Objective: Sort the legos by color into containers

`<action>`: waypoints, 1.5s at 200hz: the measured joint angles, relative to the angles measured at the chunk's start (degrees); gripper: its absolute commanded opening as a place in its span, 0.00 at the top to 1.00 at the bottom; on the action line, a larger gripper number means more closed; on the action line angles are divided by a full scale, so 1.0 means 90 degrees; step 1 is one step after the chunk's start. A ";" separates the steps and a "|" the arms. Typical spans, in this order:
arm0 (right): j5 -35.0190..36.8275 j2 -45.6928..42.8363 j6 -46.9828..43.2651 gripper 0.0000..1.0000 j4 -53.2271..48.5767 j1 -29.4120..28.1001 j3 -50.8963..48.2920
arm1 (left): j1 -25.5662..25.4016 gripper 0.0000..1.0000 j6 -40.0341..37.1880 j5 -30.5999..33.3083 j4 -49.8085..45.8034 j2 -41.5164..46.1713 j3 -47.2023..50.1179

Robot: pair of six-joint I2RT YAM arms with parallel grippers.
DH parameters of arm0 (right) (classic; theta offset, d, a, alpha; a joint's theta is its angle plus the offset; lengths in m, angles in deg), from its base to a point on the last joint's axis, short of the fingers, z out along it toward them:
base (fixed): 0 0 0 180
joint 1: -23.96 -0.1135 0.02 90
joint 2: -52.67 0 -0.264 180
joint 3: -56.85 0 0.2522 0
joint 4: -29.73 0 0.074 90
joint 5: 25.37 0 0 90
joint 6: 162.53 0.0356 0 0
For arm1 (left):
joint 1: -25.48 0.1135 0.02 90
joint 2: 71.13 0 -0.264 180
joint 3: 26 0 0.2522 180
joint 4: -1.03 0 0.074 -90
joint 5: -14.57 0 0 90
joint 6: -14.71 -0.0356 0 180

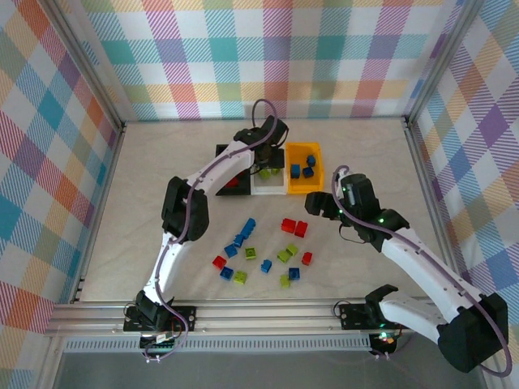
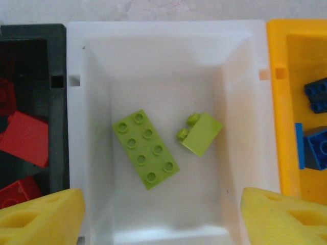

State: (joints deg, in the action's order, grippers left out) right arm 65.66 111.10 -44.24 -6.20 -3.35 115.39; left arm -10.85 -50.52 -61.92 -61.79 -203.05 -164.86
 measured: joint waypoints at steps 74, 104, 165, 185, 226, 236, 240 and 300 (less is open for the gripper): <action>-0.0896 0.1800 -0.0646 0.23 -0.0126 -0.1923 0.0291 | -0.0284 0.00 0.0308 -0.0325 0.1161 0.4121 0.3740; -0.0896 0.2975 -0.0809 0.21 -0.0085 -0.2735 0.0981 | -0.0177 0.00 0.0595 0.0049 0.1319 0.5926 0.5486; -0.0372 0.4612 -0.0848 0.16 -0.0044 -0.3373 0.2096 | 0.0457 0.00 0.1122 0.0517 0.0746 0.7482 0.7410; -0.0112 0.5013 -0.0763 0.16 -0.0134 -0.3531 0.2300 | 0.0476 0.00 0.1200 0.0588 0.0636 0.7715 0.7548; 0.0454 0.5588 -0.0610 0.27 -0.0406 -0.3830 0.2752 | 0.0544 0.00 0.1205 0.0663 0.0627 0.7849 0.7589; 0.0539 0.5598 -0.0561 0.30 -0.0454 -0.3854 0.2790 | 0.0563 0.00 0.1202 0.0675 0.0629 0.7849 0.7597; 0.0568 0.5598 -0.0544 0.31 -0.0459 -0.3866 0.2798 | 0.0573 0.00 0.1202 0.0678 0.0629 0.7849 0.7599; 0.0792 0.5532 -0.0391 0.57 -0.0427 -0.3888 0.2618 | 0.0644 0.00 0.1202 0.0673 0.0631 0.7844 0.7757</action>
State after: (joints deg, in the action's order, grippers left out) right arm 72.79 160.89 -47.75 -10.05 -38.35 138.95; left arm -5.06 -39.70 -55.86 -56.11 -132.45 -95.05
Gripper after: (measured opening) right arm 0.467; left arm 0.998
